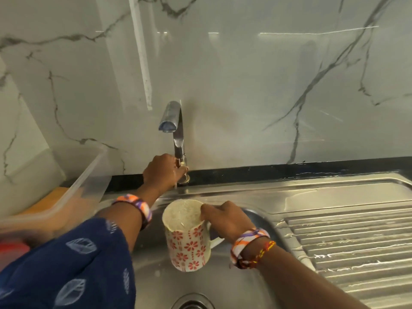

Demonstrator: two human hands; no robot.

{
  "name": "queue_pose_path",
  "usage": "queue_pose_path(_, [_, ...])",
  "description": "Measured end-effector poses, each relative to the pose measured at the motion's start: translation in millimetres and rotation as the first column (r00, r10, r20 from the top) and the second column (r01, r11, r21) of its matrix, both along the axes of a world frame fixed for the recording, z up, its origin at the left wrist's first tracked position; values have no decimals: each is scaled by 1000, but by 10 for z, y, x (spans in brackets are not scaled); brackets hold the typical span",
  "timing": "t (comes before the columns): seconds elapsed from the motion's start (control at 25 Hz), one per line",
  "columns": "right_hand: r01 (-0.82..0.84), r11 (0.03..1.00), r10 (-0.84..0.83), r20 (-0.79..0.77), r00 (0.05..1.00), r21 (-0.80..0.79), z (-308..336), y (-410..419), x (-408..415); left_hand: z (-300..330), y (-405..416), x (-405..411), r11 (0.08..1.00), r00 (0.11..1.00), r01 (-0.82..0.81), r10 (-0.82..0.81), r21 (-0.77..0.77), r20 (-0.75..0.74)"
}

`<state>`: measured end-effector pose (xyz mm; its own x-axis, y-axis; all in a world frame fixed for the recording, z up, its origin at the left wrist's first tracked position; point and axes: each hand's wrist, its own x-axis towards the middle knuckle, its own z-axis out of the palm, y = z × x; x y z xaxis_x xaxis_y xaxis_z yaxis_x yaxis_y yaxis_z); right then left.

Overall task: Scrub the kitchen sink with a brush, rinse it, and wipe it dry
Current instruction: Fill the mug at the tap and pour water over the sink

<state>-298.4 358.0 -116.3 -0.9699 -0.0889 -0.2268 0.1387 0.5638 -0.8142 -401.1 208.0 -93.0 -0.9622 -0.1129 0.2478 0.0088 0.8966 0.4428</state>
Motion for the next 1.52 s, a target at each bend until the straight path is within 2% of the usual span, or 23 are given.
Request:
queue_pose_path(0.08, [32,999,-32,13,999,13,216,224,46,-113,4,110,987,996,-21,35,160,-80])
queue_pose_path(0.16, [76,993,-75,-24,997,93,420,484,37,-376,139,254,955,974,9,58,295,-218])
queue_pose_path(0.24, [131,974,-119,-75,990,186,612,737,-22,-680,400,417,955,950,215,-156,203,-270])
queue_pose_path(0.32, [200,937,-173,-118,978,285,792,953,-102,-879,677,501,911,895,411,-398,25,-200])
queue_pose_path(0.44, [265,876,-209,-176,962,404,1002,1186,-257,-882,1009,577,835,831,540,-549,-107,-91])
queue_pose_path(0.52, [257,843,-185,-194,963,472,1070,1214,-379,-857,1135,603,800,816,564,-577,-205,-6])
queue_pose_path(0.64, [203,789,-102,-201,974,579,1073,1106,-534,-919,1086,522,788,839,543,-520,-291,158])
queue_pose_path(0.72, [158,808,-68,-176,982,568,1052,982,-616,-975,931,493,798,856,515,-461,-314,234])
queue_pose_path(0.88, [119,961,-104,-73,992,251,990,787,-668,-1053,484,565,829,882,459,-379,-320,281])
queue_pose_path(1.04, [99,994,-99,3,995,51,1091,812,-693,-1068,21,660,894,931,322,-238,-311,277])
queue_pose_path(1.12, [83,984,-82,-11,997,159,1176,804,-698,-1061,-204,732,920,948,239,-152,-310,280])
queue_pose_path(1.2, [41,934,-27,-46,999,355,1187,765,-692,-1050,-404,799,934,953,173,-79,-312,293])
queue_pose_path(1.28, [-10,883,37,-49,998,469,1120,669,-709,-1027,-574,860,940,949,109,-2,-324,314])
queue_pose_path(1.44, [-158,864,163,30,986,477,918,246,-770,-975,-839,938,935,929,22,111,-353,353])
queue_pose_path(1.52, [-222,876,242,8,970,429,822,-105,-795,-948,-959,1003,936,919,-14,151,-353,365])
